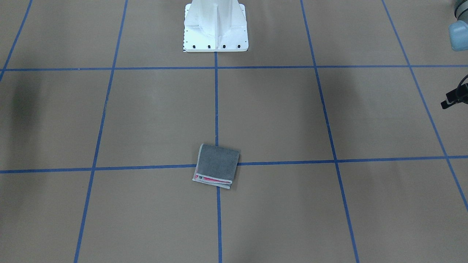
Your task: Fold towel twice with both arms
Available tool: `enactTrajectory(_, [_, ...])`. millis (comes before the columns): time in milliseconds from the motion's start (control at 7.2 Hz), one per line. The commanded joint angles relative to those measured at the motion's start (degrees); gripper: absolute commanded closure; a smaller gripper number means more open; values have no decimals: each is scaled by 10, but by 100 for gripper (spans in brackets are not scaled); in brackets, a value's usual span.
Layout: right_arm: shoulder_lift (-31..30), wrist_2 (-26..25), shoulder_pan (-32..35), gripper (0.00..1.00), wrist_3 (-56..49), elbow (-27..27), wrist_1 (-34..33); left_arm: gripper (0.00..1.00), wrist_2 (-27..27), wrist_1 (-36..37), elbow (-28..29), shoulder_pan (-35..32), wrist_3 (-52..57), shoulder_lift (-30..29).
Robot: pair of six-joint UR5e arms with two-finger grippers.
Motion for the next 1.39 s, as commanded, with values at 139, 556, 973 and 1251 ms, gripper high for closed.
enactTrajectory(139, [-14,2,0,0,7,13,-2,0,0,-1,3,-28,-2,11])
enactTrajectory(556, [-23,-2,0,0,5,28,0,0,-3,-1,16,-29,0,1])
enactTrajectory(973, [-52,2,0,0,-1,41,7,0,-3,-2,14,-29,0,-3])
enactTrajectory(1251, [-68,-8,0,0,-1,56,8,0,-3,-5,16,-29,1,-2])
